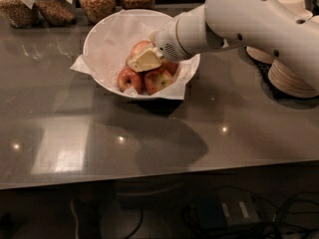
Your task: Pick apple from white bowl
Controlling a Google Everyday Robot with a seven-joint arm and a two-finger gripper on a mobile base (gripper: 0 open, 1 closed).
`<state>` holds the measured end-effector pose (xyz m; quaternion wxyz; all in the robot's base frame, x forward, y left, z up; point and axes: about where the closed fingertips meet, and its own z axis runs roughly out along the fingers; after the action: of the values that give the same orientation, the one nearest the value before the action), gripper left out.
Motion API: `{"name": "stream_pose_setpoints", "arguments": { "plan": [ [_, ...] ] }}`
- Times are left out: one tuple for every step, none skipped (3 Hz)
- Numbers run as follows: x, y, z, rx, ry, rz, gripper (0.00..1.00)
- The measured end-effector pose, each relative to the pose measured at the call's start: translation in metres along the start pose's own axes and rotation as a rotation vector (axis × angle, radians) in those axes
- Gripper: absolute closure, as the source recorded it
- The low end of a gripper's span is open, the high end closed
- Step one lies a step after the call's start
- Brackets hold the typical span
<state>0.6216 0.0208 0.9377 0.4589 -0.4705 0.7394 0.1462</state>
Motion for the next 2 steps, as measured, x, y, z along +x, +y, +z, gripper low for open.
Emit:
{"name": "stream_pose_setpoints", "arguments": {
  "plan": [
    [0.001, -0.0004, 0.0036, 0.0, -0.001, 0.004, 0.38],
    [0.0008, -0.0003, 0.0061, -0.001, -0.003, 0.004, 0.52]
  ]
}}
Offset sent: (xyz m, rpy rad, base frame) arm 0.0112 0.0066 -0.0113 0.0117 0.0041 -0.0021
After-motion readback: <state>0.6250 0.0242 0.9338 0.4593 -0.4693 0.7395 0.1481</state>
